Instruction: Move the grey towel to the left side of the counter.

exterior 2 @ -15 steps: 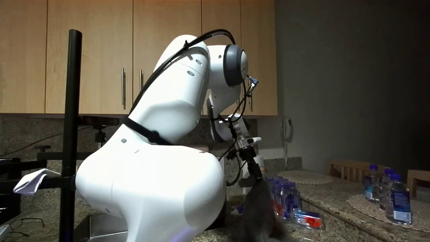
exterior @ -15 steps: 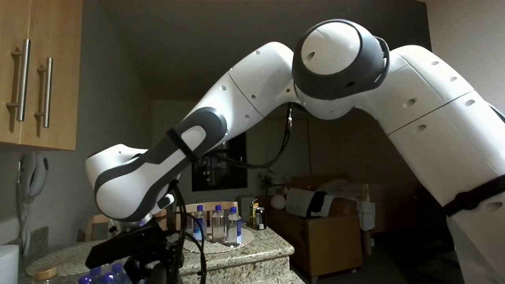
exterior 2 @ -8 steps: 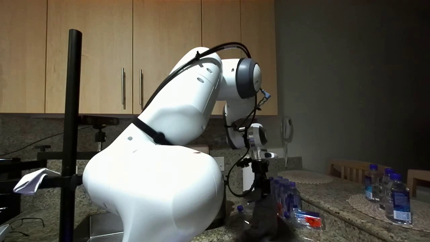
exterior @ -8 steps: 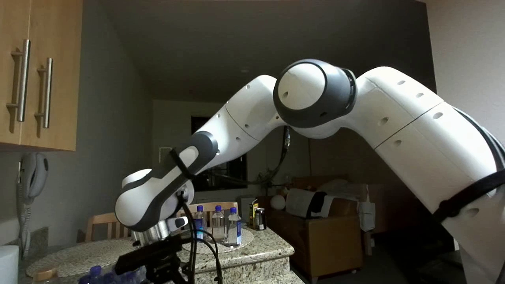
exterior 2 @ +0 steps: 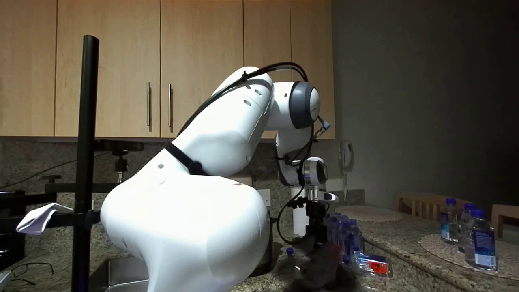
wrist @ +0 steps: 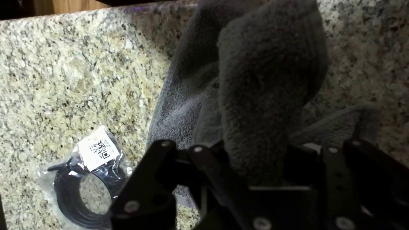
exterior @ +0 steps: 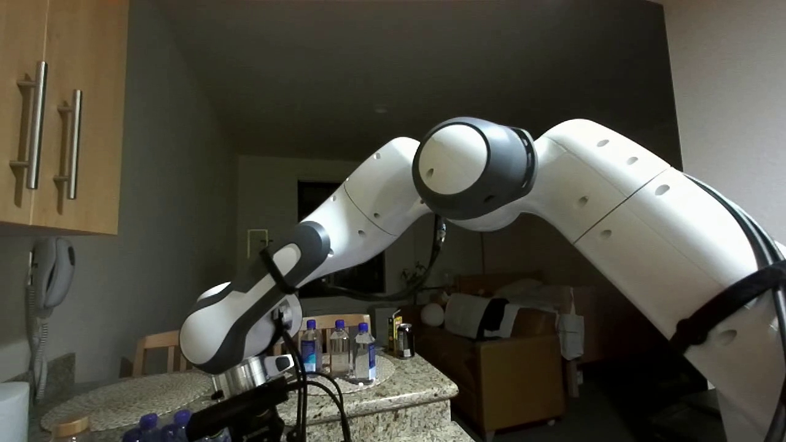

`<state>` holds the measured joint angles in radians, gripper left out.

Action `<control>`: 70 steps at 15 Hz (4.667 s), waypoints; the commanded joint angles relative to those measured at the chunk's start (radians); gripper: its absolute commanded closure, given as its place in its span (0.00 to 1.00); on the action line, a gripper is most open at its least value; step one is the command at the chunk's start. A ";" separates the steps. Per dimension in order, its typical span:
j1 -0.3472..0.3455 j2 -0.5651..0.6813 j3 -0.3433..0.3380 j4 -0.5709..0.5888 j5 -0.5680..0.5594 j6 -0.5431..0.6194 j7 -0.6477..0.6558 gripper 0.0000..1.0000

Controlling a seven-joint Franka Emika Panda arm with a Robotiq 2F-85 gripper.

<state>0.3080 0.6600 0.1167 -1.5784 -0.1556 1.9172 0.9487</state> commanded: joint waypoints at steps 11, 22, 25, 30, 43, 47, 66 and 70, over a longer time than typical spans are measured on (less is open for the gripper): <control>0.035 0.034 -0.041 0.045 0.024 0.002 0.028 0.95; -0.014 0.179 -0.046 0.223 0.160 -0.095 0.017 0.95; -0.020 0.226 -0.052 0.274 0.213 -0.118 0.044 0.95; -0.011 0.282 -0.064 0.331 0.252 -0.144 0.083 0.62; 0.052 0.178 -0.064 0.286 0.252 -0.111 0.315 0.00; 0.090 0.080 -0.038 0.219 0.260 -0.088 0.403 0.00; 0.148 -0.379 -0.002 -0.100 0.098 0.011 0.736 0.00; 0.061 -0.479 0.015 -0.189 0.078 -0.093 0.475 0.00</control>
<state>0.4496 0.2904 0.1046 -1.6582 -0.0624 1.8704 1.6105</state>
